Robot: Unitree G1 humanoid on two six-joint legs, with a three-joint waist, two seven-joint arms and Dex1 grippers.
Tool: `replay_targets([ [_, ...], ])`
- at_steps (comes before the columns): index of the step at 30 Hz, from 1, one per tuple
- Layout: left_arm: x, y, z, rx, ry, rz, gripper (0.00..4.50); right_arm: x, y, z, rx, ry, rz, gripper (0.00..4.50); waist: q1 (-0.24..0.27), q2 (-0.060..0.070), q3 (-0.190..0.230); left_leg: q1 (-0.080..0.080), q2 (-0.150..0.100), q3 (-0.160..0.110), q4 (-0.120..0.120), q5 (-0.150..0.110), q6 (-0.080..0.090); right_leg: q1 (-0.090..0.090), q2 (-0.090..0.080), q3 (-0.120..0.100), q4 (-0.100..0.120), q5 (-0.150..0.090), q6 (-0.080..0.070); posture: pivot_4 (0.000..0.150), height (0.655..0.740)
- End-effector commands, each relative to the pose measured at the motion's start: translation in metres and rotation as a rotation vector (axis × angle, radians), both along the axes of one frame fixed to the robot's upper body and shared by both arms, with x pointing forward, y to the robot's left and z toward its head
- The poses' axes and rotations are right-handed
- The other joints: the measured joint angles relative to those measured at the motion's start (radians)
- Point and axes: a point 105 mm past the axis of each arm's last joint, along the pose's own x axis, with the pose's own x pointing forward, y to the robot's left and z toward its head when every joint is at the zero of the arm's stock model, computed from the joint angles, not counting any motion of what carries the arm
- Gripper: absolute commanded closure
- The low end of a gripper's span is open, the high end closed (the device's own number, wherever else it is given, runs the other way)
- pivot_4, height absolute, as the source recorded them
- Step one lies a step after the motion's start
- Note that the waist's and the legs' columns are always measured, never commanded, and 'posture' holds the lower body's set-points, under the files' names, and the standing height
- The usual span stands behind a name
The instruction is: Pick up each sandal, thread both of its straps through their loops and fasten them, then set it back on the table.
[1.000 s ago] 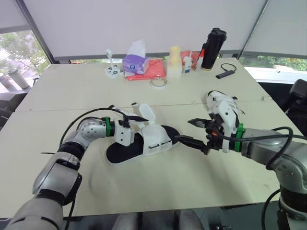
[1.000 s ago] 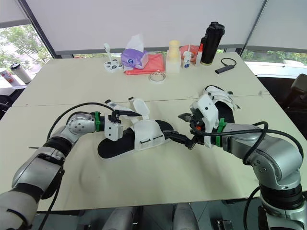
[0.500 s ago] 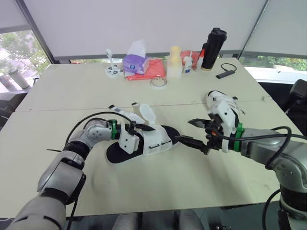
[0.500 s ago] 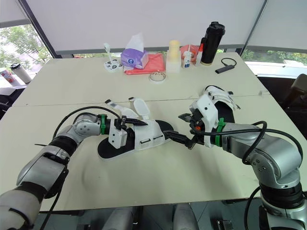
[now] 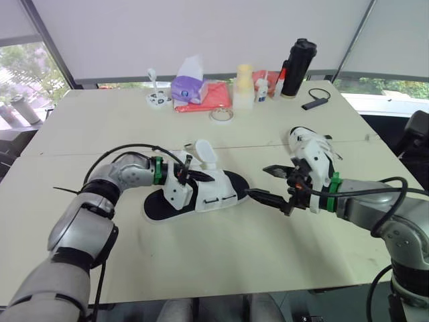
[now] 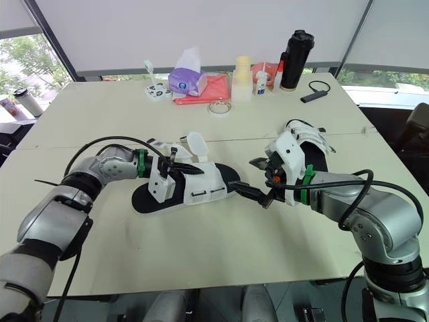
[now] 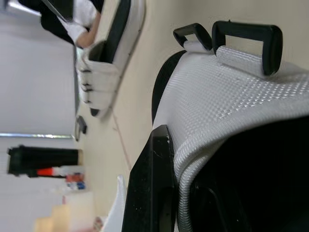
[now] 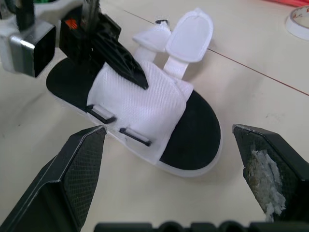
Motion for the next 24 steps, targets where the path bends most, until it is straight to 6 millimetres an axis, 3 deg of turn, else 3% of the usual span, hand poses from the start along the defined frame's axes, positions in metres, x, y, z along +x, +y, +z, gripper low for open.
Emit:
replay_targets([
  [1,-0.006,-0.005,0.013,-0.044,-0.045,-0.069,4.48,-0.003,0.003,0.009,-0.006,-0.059,0.02,0.0,-0.001,0.0,0.0,0.0,0.0,0.0,0.0,0.0,0.0,0.0,0.0,0.0,0.0,0.0,0.0,0.15,0.7296],
  [24,-0.019,-0.015,-0.006,0.016,-0.053,-0.179,4.48,-0.005,0.0,0.011,-0.025,-0.071,0.007,0.0,0.001,-0.001,0.001,0.0,0.0,0.0,0.0,0.0,0.0,0.0,0.0,0.0,0.0,0.0,0.0,0.15,0.7296],
])
